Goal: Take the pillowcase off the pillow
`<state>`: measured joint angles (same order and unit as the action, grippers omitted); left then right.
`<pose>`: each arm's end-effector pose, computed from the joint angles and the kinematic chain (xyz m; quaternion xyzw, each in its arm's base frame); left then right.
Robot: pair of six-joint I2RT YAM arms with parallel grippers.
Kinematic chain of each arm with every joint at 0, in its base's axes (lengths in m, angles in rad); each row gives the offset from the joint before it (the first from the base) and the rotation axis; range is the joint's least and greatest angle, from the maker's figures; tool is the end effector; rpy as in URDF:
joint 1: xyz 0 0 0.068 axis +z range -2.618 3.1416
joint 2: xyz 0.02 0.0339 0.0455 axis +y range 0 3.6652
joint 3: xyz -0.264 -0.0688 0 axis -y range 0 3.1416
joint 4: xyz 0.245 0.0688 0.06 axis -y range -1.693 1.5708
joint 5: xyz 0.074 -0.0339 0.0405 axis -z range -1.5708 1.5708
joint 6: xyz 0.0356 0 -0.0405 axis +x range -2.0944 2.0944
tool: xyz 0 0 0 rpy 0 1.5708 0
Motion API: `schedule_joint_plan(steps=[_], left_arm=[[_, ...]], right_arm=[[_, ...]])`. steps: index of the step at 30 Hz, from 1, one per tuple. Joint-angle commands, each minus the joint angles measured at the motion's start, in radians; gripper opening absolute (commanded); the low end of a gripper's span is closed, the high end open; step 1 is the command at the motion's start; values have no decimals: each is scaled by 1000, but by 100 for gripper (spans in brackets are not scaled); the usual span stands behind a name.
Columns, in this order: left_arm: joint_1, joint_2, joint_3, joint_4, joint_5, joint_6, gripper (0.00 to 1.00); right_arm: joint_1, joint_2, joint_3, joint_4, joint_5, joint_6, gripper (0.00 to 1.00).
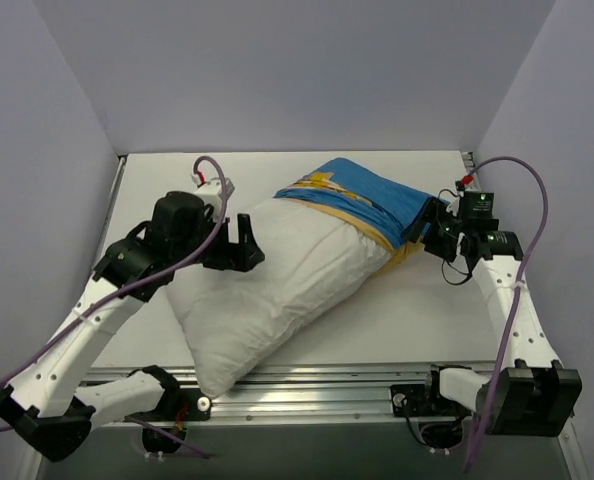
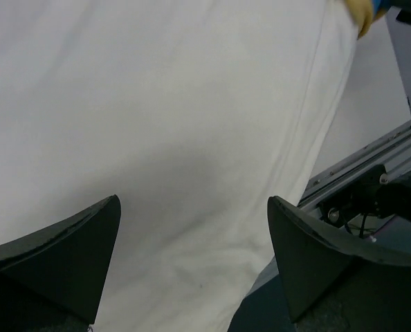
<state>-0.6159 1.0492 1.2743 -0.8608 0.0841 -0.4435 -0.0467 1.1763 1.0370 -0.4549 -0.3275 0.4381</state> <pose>0.1631 -0.1191 0.3906 0.0957 0.8869 -0.2599 0.3696 0.2590 -0.0006 0.3223 0.1349 0.8642 0.2312 0.4260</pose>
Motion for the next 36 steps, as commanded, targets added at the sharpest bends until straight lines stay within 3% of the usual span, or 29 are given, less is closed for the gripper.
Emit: schedule_joint_plan(steps=[1, 5, 10, 17, 21, 22, 24, 25, 26, 30, 32, 33, 36], left_arm=[[19, 159, 224, 20, 7, 17, 94], [80, 385, 422, 9, 18, 74, 94], [142, 685, 611, -93, 106, 213, 94], [148, 845, 570, -119, 189, 292, 98], [148, 822, 505, -95, 270, 276, 77], [150, 816, 491, -84, 282, 273, 54], [150, 796, 450, -61, 302, 266, 31], [150, 792, 441, -57, 304, 256, 11], [150, 784, 433, -52, 302, 255, 3], [151, 752, 407, -43, 253, 247, 2], [151, 724, 410, -44, 205, 244, 2], [151, 715, 413, -52, 188, 243, 2], [151, 674, 448, -92, 117, 235, 2]], right_arm=[[18, -96, 23, 38, 22, -67, 67], [83, -101, 96, 28, 60, -130, 80], [237, -9, 195, 65, 99, -167, 90], [462, 281, 473, 89, 208, -255, 93], [527, 494, 693, 39, 237, -321, 93], [533, 566, 757, 35, 228, -337, 93], [559, 637, 819, -1, 219, -354, 93], [570, 704, 849, -25, 225, -361, 93], [588, 735, 894, -65, 234, -364, 93], [604, 825, 867, -123, 312, -361, 90], [602, 850, 816, -142, 386, -375, 77], [597, 853, 801, -143, 416, -380, 52], [535, 853, 787, -151, 570, -331, 0]])
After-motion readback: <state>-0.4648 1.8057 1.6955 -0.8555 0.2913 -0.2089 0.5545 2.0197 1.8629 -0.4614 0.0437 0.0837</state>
